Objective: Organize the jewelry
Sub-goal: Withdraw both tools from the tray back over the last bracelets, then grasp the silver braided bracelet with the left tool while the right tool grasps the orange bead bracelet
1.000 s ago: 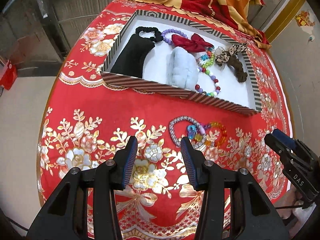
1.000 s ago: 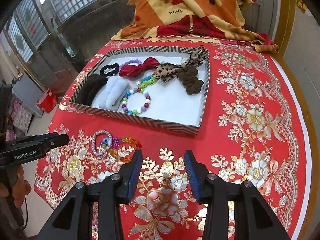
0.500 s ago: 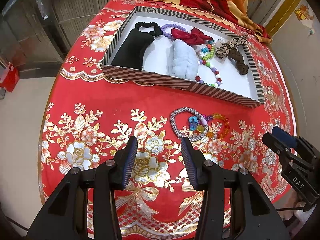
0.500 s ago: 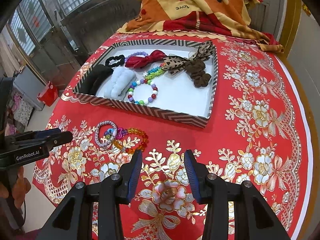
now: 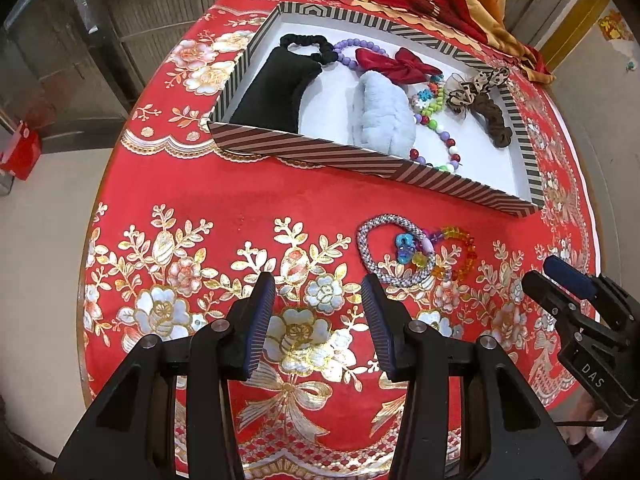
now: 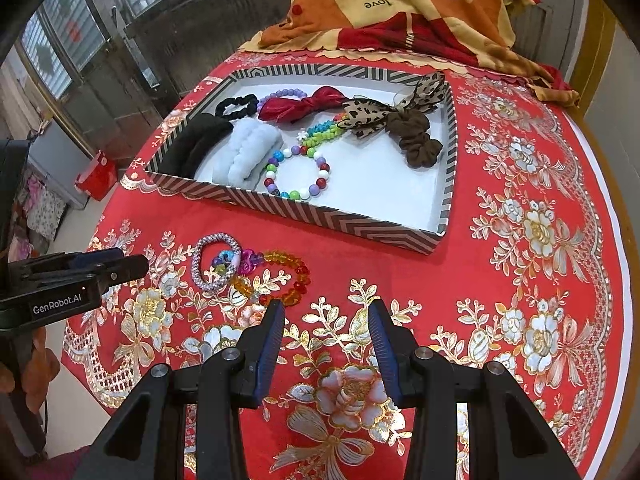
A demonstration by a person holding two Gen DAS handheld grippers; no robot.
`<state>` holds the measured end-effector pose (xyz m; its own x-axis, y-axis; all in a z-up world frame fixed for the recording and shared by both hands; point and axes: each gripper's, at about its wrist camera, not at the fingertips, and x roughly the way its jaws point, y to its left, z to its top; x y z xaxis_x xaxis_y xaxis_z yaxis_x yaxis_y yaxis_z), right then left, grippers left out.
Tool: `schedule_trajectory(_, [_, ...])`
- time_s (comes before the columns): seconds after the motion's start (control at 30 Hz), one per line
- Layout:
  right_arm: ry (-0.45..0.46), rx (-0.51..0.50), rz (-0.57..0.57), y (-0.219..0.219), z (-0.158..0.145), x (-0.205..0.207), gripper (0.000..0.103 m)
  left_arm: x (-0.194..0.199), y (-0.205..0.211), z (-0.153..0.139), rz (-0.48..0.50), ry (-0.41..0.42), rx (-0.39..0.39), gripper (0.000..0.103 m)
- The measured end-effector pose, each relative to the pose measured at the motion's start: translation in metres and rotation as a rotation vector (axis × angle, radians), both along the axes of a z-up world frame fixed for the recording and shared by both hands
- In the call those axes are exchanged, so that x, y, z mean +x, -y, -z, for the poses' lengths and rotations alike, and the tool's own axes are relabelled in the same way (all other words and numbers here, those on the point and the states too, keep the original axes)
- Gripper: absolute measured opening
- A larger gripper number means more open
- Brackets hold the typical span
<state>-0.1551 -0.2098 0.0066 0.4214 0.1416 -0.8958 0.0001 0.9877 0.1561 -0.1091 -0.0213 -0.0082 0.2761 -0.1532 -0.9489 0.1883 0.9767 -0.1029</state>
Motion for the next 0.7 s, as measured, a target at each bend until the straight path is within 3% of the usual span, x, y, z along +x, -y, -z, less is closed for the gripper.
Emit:
schedule_trajectory(0.5, [-0.013, 0.029, -0.011, -0.007, 0.023, 0.019, 0.041, 0.021, 0.010, 0.022, 0.008, -0.063, -0.033, 0.044])
schedule_trajectory(0.7, [-0.010, -0.003, -0.056, -0.017, 0.035, 0.032, 0.040, 0.031, 0.020, 0.032, 0.031, -0.058, 0.018, 0.044])
